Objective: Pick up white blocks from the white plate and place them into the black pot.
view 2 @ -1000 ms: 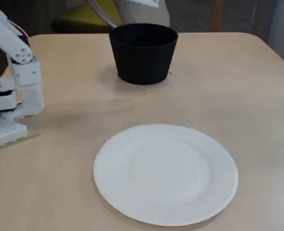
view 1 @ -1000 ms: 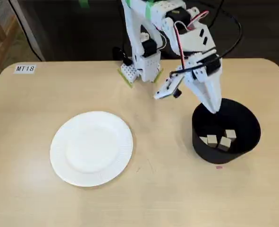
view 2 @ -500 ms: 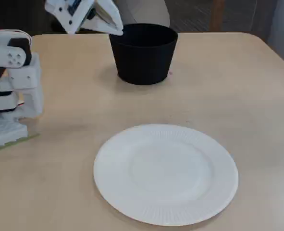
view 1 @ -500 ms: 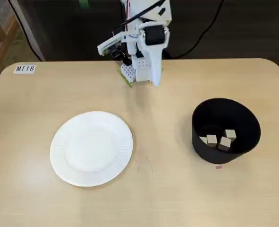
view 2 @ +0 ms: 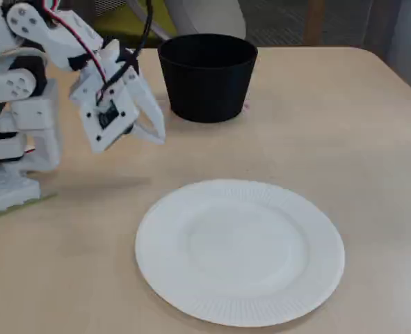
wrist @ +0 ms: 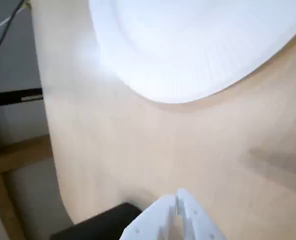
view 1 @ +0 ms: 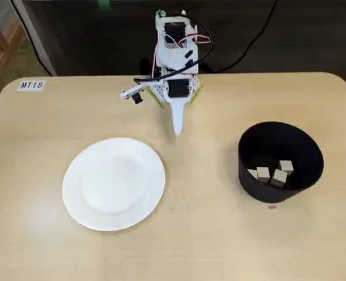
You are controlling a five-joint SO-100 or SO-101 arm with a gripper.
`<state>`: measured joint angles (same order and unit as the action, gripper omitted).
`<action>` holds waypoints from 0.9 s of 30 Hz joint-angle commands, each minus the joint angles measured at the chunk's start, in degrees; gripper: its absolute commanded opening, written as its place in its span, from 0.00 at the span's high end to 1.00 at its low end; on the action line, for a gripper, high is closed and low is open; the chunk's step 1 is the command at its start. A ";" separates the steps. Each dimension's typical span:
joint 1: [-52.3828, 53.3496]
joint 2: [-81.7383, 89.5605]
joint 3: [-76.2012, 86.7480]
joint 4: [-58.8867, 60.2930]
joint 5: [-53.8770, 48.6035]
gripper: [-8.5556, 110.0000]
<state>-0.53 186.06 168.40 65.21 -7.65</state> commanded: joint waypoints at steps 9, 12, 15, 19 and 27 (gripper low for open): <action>-0.44 0.35 1.58 -1.05 0.97 0.95; -1.14 0.35 1.58 -1.05 0.18 0.95; -3.87 0.35 1.67 -1.76 -2.11 0.95; -4.04 0.35 1.67 -1.76 -2.29 0.95; -4.04 0.35 1.67 -1.76 -2.29 0.95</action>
<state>-4.39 186.24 170.33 64.34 -9.58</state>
